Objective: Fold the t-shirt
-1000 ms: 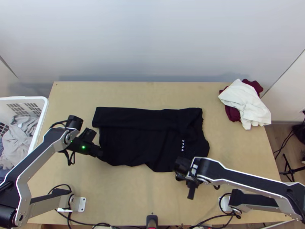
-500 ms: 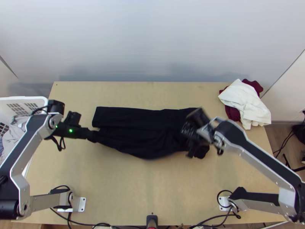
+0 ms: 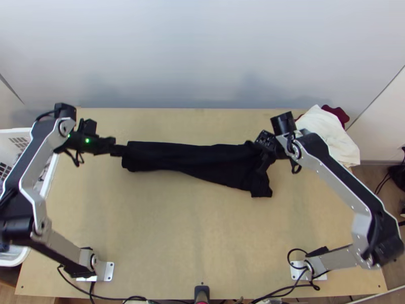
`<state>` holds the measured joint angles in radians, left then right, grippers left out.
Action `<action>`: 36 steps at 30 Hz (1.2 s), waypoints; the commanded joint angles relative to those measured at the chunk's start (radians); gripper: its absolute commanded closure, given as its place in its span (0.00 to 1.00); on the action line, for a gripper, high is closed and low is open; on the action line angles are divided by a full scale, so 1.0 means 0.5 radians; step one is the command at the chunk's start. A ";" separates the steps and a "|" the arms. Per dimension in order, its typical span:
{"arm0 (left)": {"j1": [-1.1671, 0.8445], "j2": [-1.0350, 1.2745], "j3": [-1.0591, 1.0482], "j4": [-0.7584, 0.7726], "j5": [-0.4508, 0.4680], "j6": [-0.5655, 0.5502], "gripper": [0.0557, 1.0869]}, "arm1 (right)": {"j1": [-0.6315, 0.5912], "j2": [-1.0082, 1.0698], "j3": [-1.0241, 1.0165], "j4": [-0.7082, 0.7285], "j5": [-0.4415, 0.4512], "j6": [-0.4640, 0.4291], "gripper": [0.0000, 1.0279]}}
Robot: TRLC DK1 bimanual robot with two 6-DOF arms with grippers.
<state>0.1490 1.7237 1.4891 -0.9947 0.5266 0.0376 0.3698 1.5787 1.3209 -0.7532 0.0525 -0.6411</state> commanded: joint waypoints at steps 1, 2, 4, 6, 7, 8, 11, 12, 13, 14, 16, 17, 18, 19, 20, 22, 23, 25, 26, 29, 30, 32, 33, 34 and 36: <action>-0.068 0.409 0.369 -0.054 -0.019 -0.100 0.96 | -0.120 0.263 0.009 0.328 -0.004 -0.105 0.96; -0.095 0.449 0.384 -0.057 -0.022 -0.094 0.96 | -0.123 0.306 -0.003 0.405 -0.001 -0.138 0.96; -0.148 0.535 0.430 -0.081 -0.038 -0.094 0.96 | -0.141 0.411 -0.006 0.479 -0.001 -0.218 0.96; -0.197 0.605 0.470 -0.121 -0.044 -0.081 0.96 | -0.148 0.506 -0.009 0.568 -0.001 -0.255 0.96; -0.218 0.636 0.473 -0.124 -0.050 -0.084 0.96 | -0.144 0.539 -0.016 0.620 -0.001 -0.267 0.96; -0.240 0.661 0.473 -0.134 -0.053 -0.078 0.96 | -0.144 0.576 -0.025 0.697 -0.001 -0.273 0.96; -0.276 0.725 0.458 -0.137 -0.068 -0.066 0.96 | -0.154 0.681 -0.037 0.841 -0.001 -0.301 0.96; -0.276 0.737 0.455 -0.127 -0.075 -0.066 0.96 | -0.160 0.702 -0.040 0.884 -0.001 -0.310 0.96; -0.270 0.756 0.458 -0.124 -0.075 -0.078 0.96 | -0.172 0.727 -0.046 0.966 -0.001 -0.329 0.96; -0.270 0.759 0.452 -0.131 -0.075 -0.066 0.96 | -0.175 0.745 -0.052 1.046 -0.001 -0.359 0.96; -0.258 0.756 0.430 -0.118 -0.075 -0.063 0.96 | -0.181 0.766 -0.049 1.126 -0.001 -0.464 0.96; -0.258 0.753 0.424 -0.124 -0.075 -0.060 0.96 | -0.184 0.779 -0.031 1.166 -0.001 -0.500 0.96; -0.258 0.747 0.412 -0.121 -0.075 -0.054 0.96 | -0.184 0.797 -0.012 1.175 -0.001 -0.513 0.96; -0.258 0.740 0.403 -0.124 -0.075 -0.044 0.96 | -0.184 0.819 0.006 1.175 -0.001 -0.525 0.96; -0.258 0.734 0.397 -0.124 -0.075 -0.038 0.96 | -0.187 0.849 0.018 1.175 0.002 -0.553 0.96; -0.246 0.731 0.394 -0.124 -0.075 -0.035 0.96 | -0.191 0.877 0.015 1.175 0.012 -0.556 0.96; -0.240 0.722 0.387 -0.127 -0.075 -0.035 0.96 | -0.191 0.880 0.006 1.209 0.012 -0.549 0.96; -0.224 0.704 0.378 -0.146 -0.075 -0.035 0.92 | -0.181 0.883 0.006 1.270 0.024 -0.510 0.92; -0.221 0.694 0.375 -0.177 -0.075 -0.017 0.85 | -0.178 0.877 0.006 1.273 0.033 -0.473 0.79; -0.215 0.648 0.335 -0.195 -0.075 -0.005 0.70 | -0.178 0.825 0.003 1.270 0.061 -0.362 0.04; -0.212 0.633 0.326 -0.195 -0.075 -0.005 0.70 | -0.172 0.791 -0.003 1.270 0.076 -0.335 0.03; -0.194 0.605 0.329 -0.195 -0.075 -0.011 0.55 | -0.166 0.668 -0.025 1.276 0.073 -0.286 0.03; -0.178 0.596 0.338 -0.195 -0.072 -0.029 0.44 | -0.154 0.592 -0.022 1.276 0.076 -0.233 0.03; -0.163 0.578 0.347 -0.195 -0.072 -0.035 0.32 | -0.141 0.503 -0.022 1.276 0.073 -0.190 0.03; -0.123 0.523 0.366 -0.195 -0.065 -0.057 0.14 | -0.108 0.309 -0.022 1.270 0.073 -0.102 0.03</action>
<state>0.0498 2.0380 1.6650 -1.0874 0.4896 0.0265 0.2878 1.9179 1.3151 -0.1276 0.0803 -0.7956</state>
